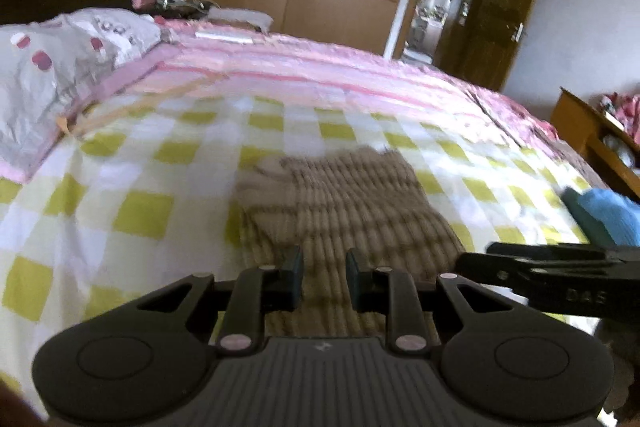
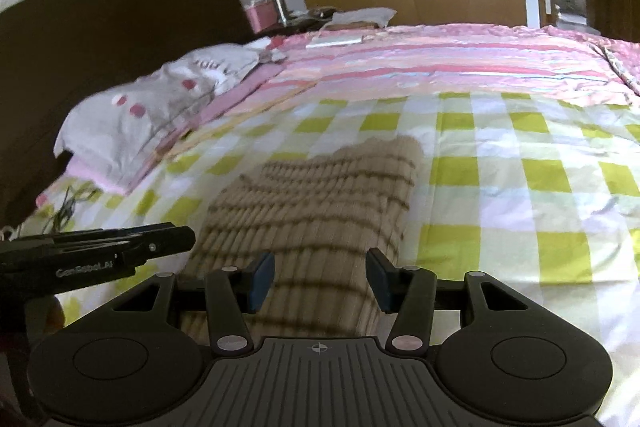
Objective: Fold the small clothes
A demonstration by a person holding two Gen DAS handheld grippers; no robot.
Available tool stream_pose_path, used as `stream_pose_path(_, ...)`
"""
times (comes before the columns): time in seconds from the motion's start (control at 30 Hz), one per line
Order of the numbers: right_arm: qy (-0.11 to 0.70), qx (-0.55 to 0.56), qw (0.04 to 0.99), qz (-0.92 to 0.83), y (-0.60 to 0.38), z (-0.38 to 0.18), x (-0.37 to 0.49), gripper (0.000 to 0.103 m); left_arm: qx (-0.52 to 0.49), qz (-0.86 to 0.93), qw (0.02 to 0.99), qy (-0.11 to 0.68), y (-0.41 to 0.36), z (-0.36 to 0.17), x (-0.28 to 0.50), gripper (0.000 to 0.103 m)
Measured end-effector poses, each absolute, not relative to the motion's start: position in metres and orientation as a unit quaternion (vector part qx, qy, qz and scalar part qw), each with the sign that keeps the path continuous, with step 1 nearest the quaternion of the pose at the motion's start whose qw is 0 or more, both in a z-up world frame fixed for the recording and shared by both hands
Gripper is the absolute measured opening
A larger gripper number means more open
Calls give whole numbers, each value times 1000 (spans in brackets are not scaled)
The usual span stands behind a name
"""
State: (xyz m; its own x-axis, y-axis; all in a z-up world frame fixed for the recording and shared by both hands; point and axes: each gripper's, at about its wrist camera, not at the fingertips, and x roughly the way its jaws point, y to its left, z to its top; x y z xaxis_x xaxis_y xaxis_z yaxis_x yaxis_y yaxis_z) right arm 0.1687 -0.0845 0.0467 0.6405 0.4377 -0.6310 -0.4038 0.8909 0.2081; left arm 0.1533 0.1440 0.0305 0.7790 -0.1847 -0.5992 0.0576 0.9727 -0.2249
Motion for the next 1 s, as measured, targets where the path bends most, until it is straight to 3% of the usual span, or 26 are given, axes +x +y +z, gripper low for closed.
stream_pose_path(0.33, 415, 8, 887, 202, -77, 5, 163, 50, -90, -33, 918, 385, 139, -2, 149, 31)
stream_pose_path(0.63, 386, 11, 900, 200, -84, 24, 142, 50, -74, -32, 923, 375, 132, 9, 129, 31)
stream_pose_path(1.0, 409, -1, 894, 180, -82, 3, 137, 50, -55, -21, 917, 394, 121, -4, 121, 31)
